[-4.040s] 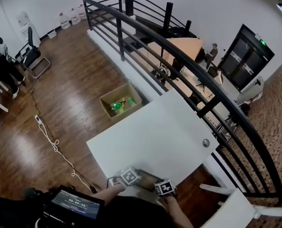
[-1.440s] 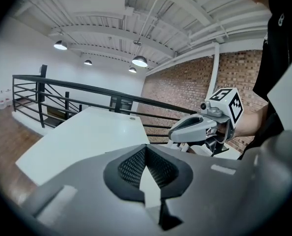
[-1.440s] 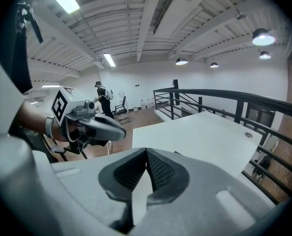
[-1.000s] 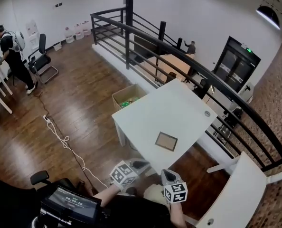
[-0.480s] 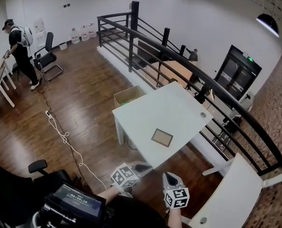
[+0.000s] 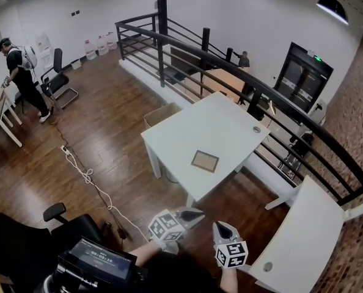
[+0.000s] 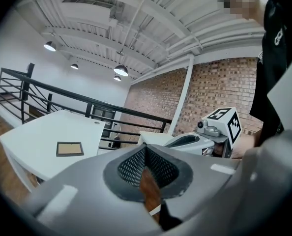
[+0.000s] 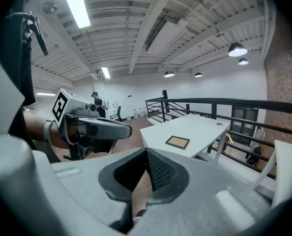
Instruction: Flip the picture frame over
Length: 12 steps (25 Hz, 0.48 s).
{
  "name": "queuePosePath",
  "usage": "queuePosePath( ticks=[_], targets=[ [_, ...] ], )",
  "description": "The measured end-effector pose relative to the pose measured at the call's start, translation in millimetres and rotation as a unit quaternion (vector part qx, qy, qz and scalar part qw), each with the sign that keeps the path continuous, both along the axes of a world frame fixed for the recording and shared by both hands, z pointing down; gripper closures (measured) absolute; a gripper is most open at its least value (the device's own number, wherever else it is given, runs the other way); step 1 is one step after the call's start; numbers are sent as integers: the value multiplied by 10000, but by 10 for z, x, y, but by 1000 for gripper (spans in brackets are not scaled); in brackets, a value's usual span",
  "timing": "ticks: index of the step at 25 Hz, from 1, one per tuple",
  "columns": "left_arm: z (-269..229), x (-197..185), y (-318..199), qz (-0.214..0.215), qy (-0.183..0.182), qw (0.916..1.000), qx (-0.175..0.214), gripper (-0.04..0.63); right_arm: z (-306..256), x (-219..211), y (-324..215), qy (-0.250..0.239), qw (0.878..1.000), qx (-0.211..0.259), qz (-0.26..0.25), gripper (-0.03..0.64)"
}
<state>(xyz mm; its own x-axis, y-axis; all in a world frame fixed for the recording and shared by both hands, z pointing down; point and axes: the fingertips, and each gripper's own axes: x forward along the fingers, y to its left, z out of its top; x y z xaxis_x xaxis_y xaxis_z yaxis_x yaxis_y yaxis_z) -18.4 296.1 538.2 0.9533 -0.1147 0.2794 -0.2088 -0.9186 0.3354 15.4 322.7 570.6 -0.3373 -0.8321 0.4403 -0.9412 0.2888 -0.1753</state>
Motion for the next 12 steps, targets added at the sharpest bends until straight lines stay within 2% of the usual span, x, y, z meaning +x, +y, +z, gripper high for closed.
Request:
queuePosePath(
  ticks=[12],
  targets=[
    [-19,-22,94,-79,65,9999,69,581,-101,82,120,120,9998,152,37,624]
  ],
)
